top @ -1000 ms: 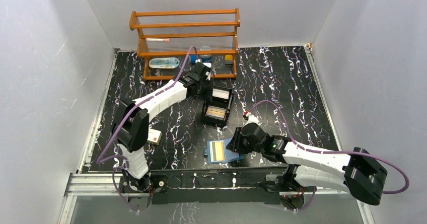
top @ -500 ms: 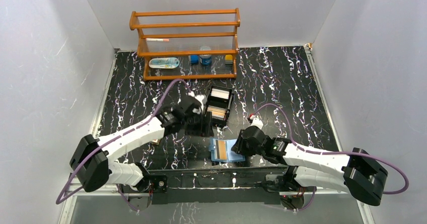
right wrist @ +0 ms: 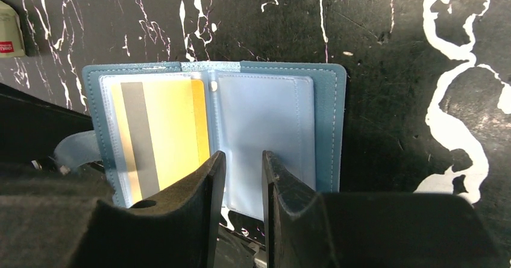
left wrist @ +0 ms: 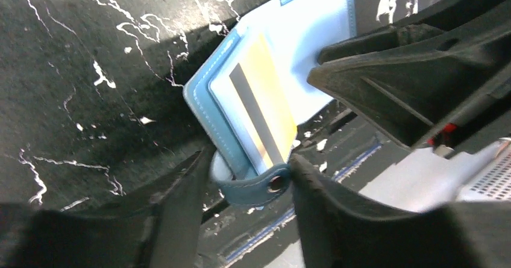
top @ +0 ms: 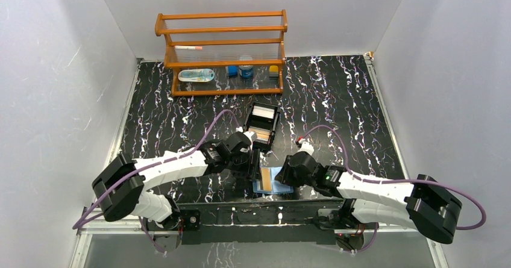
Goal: Put the credit cards into the card holder
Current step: Adjust the card holder at the center of the board.
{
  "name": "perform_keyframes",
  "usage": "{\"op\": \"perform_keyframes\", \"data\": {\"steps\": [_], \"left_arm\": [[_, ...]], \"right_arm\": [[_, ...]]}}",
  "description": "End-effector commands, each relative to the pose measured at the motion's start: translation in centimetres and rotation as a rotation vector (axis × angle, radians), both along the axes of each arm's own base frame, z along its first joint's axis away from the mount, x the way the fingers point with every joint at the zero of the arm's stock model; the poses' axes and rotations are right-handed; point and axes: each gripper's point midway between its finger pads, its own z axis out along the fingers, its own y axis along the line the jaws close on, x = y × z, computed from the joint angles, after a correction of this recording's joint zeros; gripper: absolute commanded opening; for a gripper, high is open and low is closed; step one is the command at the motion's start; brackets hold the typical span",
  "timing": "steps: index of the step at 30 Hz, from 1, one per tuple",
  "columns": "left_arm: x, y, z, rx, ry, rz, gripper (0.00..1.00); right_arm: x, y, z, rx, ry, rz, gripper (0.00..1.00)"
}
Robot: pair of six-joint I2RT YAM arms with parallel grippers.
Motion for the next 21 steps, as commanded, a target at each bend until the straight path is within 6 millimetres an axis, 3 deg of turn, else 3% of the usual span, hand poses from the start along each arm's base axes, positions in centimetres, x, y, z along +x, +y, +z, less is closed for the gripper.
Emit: {"op": "perform_keyframes", "data": {"steps": [1,4,6,9,13,19,21], "left_arm": [[0.5,0.6,-1.8,0.065,-0.016,0.023,0.36],[0.5,2.3,-2.4,0.147,-0.026,0.037,0.09],[1.0,3.7,-1.8,0.189,-0.067,0.057,0.00],[1.7,5.0,-0.1,0.206,-0.141,0.073,0.00],[1.3,4.5,0.9,0.151,-0.135,0.056,0.00],[0.6,5.1,0.7,0.171,-0.112,0.039,0.00],[0.5,5.2,1.2,0.160,-0.114,0.037,0.00]], "right_arm": [[-0.4,-1.4,-1.7,-0.031,0.019,-0.034,0.37],[-0.8,-1.8,-2.4,-0.033,0.035,-0.038,0.35],[-1.2,-2.0,-3.1,-0.039,0.056,-0.036,0.34],[-1.5,-1.3,-3.1,-0.030,0.072,-0.009,0.33],[-1.1,0.6,-1.3,0.000,0.053,0.051,0.34],[1.3,4.9,5.6,0.054,-0.079,0.167,0.39],[2.4,4.9,7.5,0.014,-0.155,0.190,0.41]]}}
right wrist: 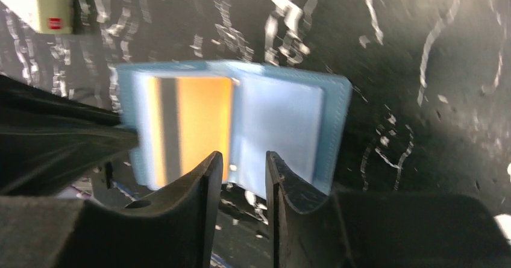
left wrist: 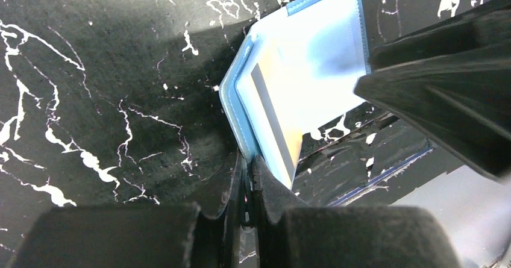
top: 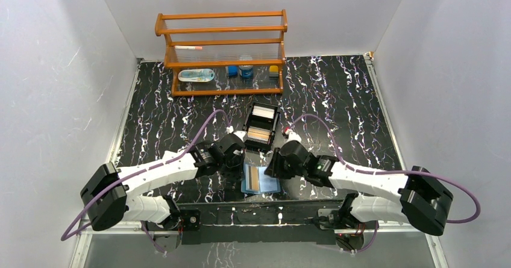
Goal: Put the credit cards into the card holder
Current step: Adjust the card holder at the center of the board, then pick up the credit card from the card box.
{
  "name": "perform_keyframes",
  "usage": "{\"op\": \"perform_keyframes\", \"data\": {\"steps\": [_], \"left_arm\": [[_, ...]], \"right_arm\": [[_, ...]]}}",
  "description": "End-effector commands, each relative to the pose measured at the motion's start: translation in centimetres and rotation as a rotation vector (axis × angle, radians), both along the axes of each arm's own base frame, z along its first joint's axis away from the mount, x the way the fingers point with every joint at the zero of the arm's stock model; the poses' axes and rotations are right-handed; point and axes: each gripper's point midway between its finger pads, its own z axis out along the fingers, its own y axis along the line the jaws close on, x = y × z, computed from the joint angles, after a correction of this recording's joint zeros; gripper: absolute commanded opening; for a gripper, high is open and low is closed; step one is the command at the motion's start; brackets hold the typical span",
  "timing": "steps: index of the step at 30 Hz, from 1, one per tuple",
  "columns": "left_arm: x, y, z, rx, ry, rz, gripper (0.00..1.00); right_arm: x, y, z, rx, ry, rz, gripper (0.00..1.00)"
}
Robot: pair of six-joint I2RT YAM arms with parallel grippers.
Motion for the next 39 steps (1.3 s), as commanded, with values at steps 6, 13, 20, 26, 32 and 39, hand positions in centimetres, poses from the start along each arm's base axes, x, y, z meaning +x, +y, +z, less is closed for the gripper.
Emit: {"op": "perform_keyframes", "data": {"steps": [6,13,20,26,32,39], "left_arm": [[-0.7,0.8,1.8,-0.042,-0.010,-0.016,0.00],[-0.8,1.4,1.2,-0.030,0.005,-0.040,0.00],[-0.9,1.9,0.5,-0.050,0.020,-0.033,0.04],[-1.0,2.2,0.4,-0.086,0.028,-0.036,0.03],[-1.3,2.2,1.1,-0.114,0.014,-0.053,0.04],[-1.2,2.3,2.0,-0.131,-0.006,-0.039,0.04]], "right_arm": [[8.1,1.6,11.6,-0.097,-0.489,0.101,0.44],[16.3,1.4,13.3,-0.284,-0.713,0.264,0.45],[21.5,3.0,12.2,-0.498,-0.901,0.545,0.55],[23.0,4.7,8.8,-0.580,-0.971,0.778,0.61],[26.0,3.8,4.1,-0.814,-0.986,0.886,0.59],[27.0,3.0,4.6,-0.901,-1.025,0.841,0.36]]}}
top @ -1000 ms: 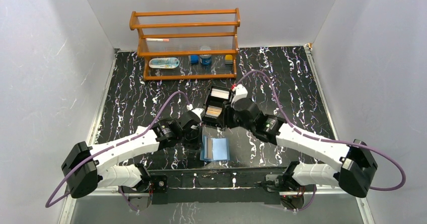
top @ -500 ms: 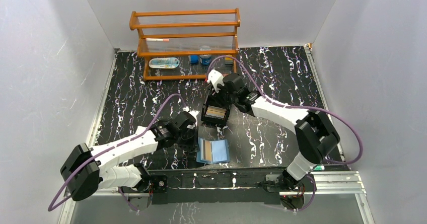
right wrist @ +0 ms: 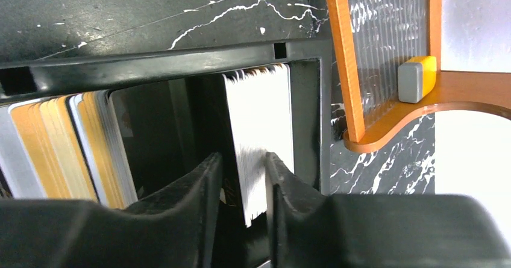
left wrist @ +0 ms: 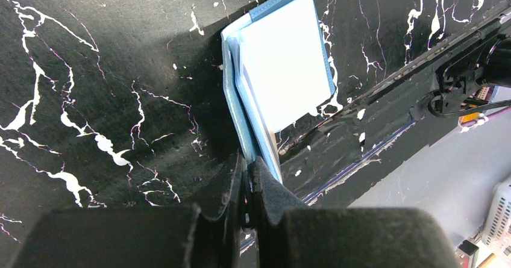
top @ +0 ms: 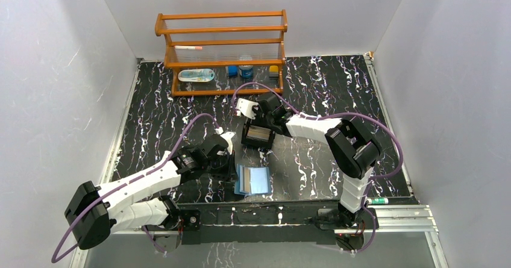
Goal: Put the credit cards into the card holder
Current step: Pick up the credit card from the card box.
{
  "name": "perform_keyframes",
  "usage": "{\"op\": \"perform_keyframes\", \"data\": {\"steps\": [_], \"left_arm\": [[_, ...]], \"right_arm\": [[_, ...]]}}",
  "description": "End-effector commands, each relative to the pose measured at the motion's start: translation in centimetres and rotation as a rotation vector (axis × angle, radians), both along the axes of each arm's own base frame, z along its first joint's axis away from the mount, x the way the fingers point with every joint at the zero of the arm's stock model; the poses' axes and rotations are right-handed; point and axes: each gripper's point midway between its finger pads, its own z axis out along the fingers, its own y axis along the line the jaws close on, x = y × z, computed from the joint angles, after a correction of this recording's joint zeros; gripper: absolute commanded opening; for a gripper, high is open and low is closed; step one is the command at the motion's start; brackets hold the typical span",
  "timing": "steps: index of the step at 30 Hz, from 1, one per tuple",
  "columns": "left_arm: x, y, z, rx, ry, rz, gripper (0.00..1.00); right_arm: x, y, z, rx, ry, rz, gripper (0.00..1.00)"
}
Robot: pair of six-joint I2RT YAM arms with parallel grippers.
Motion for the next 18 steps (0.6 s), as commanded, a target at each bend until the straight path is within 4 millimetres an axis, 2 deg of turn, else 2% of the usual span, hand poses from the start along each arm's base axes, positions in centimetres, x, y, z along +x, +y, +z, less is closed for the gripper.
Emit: {"op": "perform_keyframes", "data": {"steps": [1,7,12,14,18], "left_arm": [[-0.1,0.1,0.9,-0.017,-0.007,-0.006,0.04],[-0.1,0.2,0.7,-0.011,-0.005,-0.003,0.04],[-0.1,0.1,0.8,-0.014,-0.004,-0.004,0.05],[-0.1,0.1,0.8,-0.016,-0.007,-0.003,0.05],[-0.1,0.4,0.7,-0.012,-0.011,0.005,0.06]], "right_arm": [[1.4,0.3,3.0,0.036,-0.108,-0.020,0.35],[1.3,0.5,5.4,0.089,-0.130,-0.035,0.33],[1.2,0.4,5.6,0.087,-0.123,-0.038,0.32],[1.0,0.2,5.4,0.081,-0.115,-0.040,0.28],[0.4,0.5,5.7,0.097,-0.087,-0.020,0.10]]}}
